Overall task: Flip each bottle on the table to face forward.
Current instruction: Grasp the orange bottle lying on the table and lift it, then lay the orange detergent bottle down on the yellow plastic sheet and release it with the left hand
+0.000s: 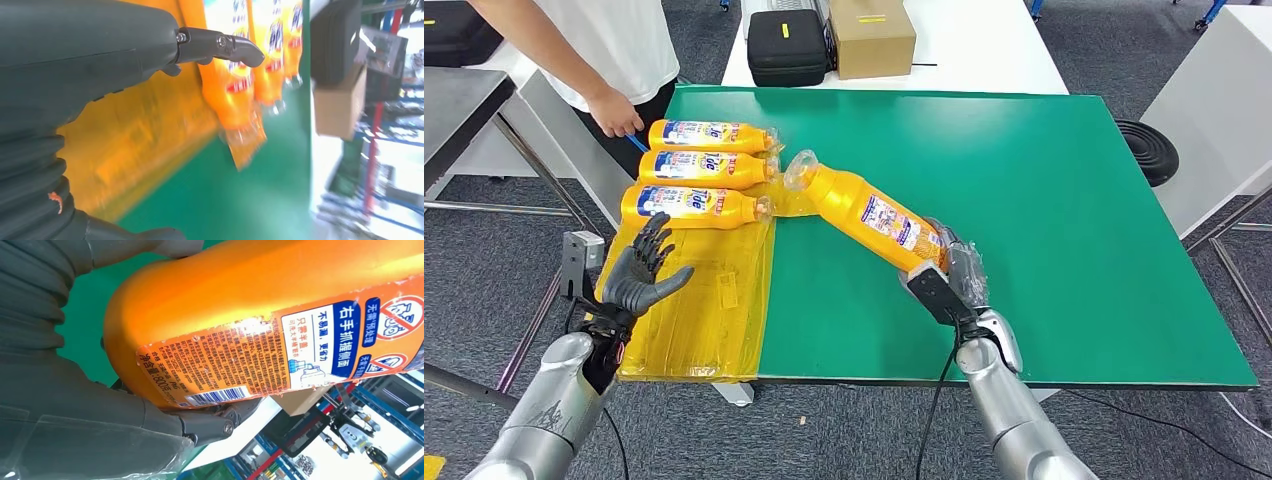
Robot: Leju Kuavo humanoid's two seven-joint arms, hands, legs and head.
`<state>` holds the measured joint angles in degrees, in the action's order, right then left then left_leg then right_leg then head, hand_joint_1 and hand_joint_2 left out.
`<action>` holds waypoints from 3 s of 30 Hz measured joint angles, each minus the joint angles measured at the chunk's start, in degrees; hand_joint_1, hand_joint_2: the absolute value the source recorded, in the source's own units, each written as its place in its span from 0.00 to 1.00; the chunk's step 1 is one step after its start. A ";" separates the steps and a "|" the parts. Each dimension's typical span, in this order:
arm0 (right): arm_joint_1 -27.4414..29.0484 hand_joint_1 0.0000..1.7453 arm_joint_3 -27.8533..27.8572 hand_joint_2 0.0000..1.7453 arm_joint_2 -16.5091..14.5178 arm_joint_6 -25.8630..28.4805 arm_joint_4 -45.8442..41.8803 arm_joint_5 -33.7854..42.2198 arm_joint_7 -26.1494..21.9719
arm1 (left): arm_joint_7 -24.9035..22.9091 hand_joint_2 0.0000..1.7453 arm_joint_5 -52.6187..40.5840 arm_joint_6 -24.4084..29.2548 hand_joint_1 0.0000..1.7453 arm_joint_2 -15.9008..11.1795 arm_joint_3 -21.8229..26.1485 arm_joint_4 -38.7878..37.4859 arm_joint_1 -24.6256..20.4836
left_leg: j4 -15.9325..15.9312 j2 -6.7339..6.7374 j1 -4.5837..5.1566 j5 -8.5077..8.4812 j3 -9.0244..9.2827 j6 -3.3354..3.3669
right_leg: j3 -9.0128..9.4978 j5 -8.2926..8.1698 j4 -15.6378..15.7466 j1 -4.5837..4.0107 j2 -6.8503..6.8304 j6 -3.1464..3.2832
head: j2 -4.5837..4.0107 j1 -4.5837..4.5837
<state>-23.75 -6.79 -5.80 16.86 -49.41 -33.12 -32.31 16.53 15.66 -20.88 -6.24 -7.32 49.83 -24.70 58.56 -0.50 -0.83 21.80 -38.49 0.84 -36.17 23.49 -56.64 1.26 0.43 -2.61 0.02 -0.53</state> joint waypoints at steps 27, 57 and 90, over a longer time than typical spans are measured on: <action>-0.74 1.00 -5.63 1.00 -10.66 -11.66 7.72 4.47 -5.69 | 4.31 1.00 6.48 -12.04 0.00 8.16 -12.89 7.04 2.25 | 0.00 0.00 -0.04 -0.01 -0.02 0.00 | -0.02 0.00 0.00 -0.05 -0.02 0.01 | 0.01 -0.02; -2.99 1.00 -13.62 1.00 -12.91 -14.65 16.67 1.70 -4.34 | 5.68 1.00 5.28 -10.01 0.00 9.04 -11.91 2.75 1.34 | 0.00 0.00 -0.04 0.00 -0.03 0.00 | -0.02 0.00 0.00 -0.05 -0.01 0.01 | 0.01 -0.01; -4.70 0.00 -16.58 0.00 -13.03 -15.22 19.19 2.37 -3.14 | 9.86 1.00 1.42 -15.30 1.00 7.96 -9.08 10.30 5.25 | 0.00 0.00 -0.05 -0.01 -0.04 0.00 | -0.05 0.00 0.00 -0.05 -0.02 0.01 | 0.01 0.01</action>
<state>-28.44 -23.37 -18.83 1.64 -30.22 -30.75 -35.45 26.39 17.08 -36.18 1.71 -16.40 60.13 -19.45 58.56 -0.50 -0.88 21.79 -38.53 0.84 -36.22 23.49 -56.64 1.21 0.41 -2.60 0.02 -0.52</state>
